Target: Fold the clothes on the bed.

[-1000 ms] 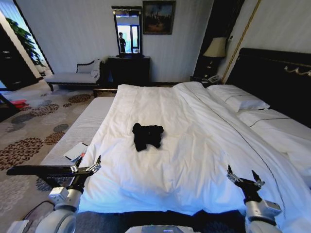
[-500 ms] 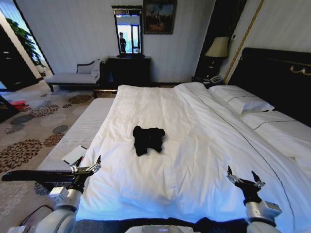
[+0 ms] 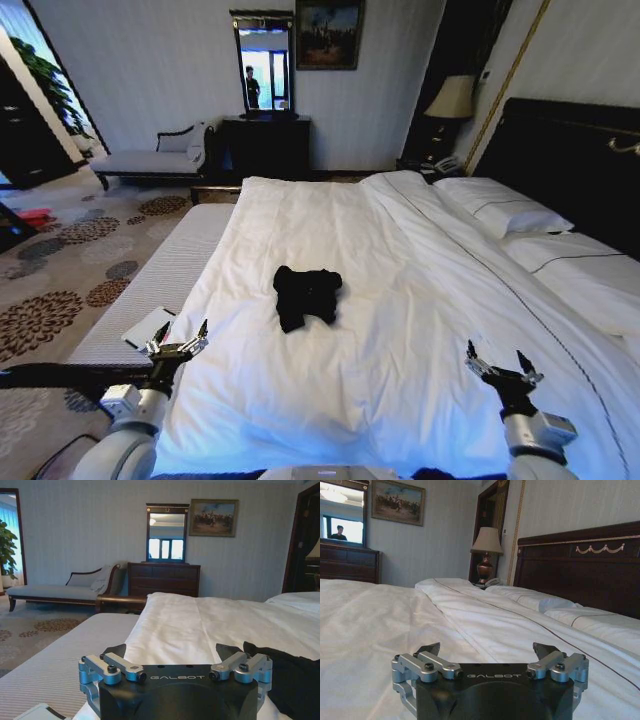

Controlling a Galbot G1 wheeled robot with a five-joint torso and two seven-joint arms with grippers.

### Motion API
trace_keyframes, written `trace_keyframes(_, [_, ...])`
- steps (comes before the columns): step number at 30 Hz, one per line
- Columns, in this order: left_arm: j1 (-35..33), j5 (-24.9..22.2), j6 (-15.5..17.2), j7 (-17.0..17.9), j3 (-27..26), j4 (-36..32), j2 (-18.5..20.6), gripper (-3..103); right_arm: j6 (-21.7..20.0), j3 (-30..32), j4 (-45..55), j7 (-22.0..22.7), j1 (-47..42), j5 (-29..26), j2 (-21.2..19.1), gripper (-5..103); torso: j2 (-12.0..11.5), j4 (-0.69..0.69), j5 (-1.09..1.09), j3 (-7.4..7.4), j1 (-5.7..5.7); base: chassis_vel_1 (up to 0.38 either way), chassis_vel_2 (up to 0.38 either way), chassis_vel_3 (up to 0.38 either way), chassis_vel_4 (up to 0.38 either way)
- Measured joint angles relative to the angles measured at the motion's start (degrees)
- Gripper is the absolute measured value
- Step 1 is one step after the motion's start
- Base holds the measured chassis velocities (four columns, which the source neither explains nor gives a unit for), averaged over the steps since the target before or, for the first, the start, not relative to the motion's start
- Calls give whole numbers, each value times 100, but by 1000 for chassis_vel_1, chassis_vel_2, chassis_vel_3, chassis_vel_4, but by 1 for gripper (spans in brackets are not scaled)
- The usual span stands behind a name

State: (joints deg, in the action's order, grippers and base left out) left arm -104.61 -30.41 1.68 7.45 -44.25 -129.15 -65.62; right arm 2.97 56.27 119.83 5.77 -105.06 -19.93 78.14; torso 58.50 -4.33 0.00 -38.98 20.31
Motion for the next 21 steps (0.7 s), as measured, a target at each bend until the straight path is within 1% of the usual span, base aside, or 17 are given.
trace_keyframes(6, [126, -36, 120, 34, 13, 23, 98, 100, -31, -15, 169, -40, 9, -298, -127, 100, 0, 1, 1, 1, -1, 0, 0, 0, 0])
trace_keyframes(9, [440, -355, 381, 163, 46, 30, 328, 100, -268, -38, 454, -121, 12, -603, -467, 100, 0, 0, -1, 1, -2, 0, 0, 0, 0])
trace_keyframes(10, [500, -418, 422, 187, 53, 30, 372, 100, -326, -40, 492, -126, 25, -676, -555, 100, 0, 0, -1, 1, -2, 0, 0, 0, 0])
trace_keyframes(11, [500, -418, 422, 187, 53, 30, 372, 100, -326, -40, 492, -126, 25, -676, -555, 100, 0, 0, -1, 1, -2, 0, 0, 0, 0])
trace_keyframes(13, [879, -761, 615, 318, 133, 123, 660, 100, -536, -36, 571, -133, 126, -935, -1071, 100, 0, 0, 0, 1, -1, 0, 0, 0, 0])
trace_keyframes(14, [977, -866, 657, 350, 163, 165, 742, 100, -571, -31, 571, -135, 153, -981, -1234, 100, 0, 2, 0, 0, -1, 0, 0, 0, 0])
trace_keyframes(15, [977, -866, 657, 350, 163, 165, 742, 100, -571, -31, 571, -135, 153, -981, -1234, 100, 0, 2, 0, 0, -1, 0, 0, 0, 0])
trace_keyframes(16, [1091, -989, 707, 395, 199, 209, 837, 100, -597, -25, 571, -137, 177, -1013, -1390, 100, 0, 2, 0, 0, -1, 0, 0, 0, 0])
trace_keyframes(17, [1403, -1353, 828, 511, 334, 326, 1084, 100, -631, -17, 555, -149, 215, -1051, -1659, 100, 0, 3, 0, 0, -1, 0, 0, 0, 0])
trace_keyframes(18, [1519, -1495, 869, 550, 395, 378, 1179, 100, -642, -17, 550, -154, 222, -1055, -1714, 100, 0, 1, 0, 0, -1, 0, 0, 0, 0])
trace_keyframes(19, [1693, -1734, 920, 624, 477, 472, 1320, 100, -657, -21, 541, -159, 235, -1056, -1787, 100, 0, -2, -1, 0, -1, 0, 0, 0, 0])
trace_keyframes(20, [1693, -1734, 920, 624, 477, 472, 1320, 100, -657, -21, 541, -159, 235, -1056, -1787, 100, 0, -2, -1, 0, -1, 0, 0, 0, 0])
trace_keyframes(21, [1805, -1920, 949, 665, 516, 531, 1407, 100, -676, -37, 534, -159, 260, -1057, -1839, 100, 0, -5, -1, 0, -1, 0, 0, 0, 0])
